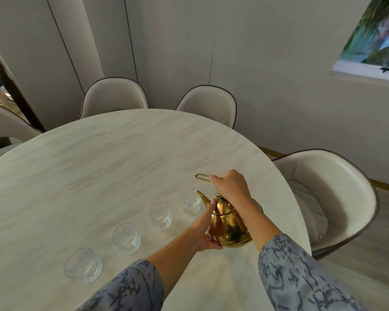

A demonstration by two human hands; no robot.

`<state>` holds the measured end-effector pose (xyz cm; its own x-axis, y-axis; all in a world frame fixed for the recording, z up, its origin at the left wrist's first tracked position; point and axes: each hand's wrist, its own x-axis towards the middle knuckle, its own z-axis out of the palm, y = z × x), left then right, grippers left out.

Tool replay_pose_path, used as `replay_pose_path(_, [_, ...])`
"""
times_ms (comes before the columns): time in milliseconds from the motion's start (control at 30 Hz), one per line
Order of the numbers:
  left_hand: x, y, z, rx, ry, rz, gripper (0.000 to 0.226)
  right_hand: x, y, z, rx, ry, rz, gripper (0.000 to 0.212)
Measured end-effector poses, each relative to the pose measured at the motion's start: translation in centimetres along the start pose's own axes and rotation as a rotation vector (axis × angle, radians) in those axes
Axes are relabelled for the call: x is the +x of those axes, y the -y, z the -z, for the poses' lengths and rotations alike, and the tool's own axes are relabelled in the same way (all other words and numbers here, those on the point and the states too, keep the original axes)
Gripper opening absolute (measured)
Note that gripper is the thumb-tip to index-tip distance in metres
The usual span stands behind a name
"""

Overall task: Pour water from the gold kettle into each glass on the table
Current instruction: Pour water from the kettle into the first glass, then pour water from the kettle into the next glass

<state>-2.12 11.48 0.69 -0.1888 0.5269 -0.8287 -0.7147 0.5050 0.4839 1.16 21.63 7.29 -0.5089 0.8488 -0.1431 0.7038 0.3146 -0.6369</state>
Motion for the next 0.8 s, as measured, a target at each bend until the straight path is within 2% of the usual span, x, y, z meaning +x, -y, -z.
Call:
replay_pose_path(100, [-0.1,0.2,0.2,0.054,-0.044,-0.043,0.103,-0.8,-0.7,-0.2,0.067,-0.048,0.025,0.05])
replay_pose_path(233, [0.3,0.5,0.7,0.088,-0.108,-0.116,0.124,-1.9,-1.5,-0.3,0.162,-0.083,0.097,0.056])
replay_pose_path(367, [-0.5,0.7,1.2,0.072,-0.143,-0.168,0.111,-2.5,-1.3,-0.6,0.206,-0.076,0.161,0.056])
replay_pose_path(567, [-2.1,1.6,2.7,-0.023,-0.13,-0.129,0.106,-3.0,0.8,-1.5,0.149,-0.012,0.233,0.059])
replay_pose_path(633, [-2.5,1.9,3.2,-0.05,-0.111,-0.104,0.109,-3.2,1.4,-2.2,0.123,0.018,0.251,0.057])
replay_pose_path(800, [-3.8,2.7,4.8,-0.112,-0.066,-0.056,0.101,-3.8,2.9,-4.2,0.026,0.071,0.266,0.05])
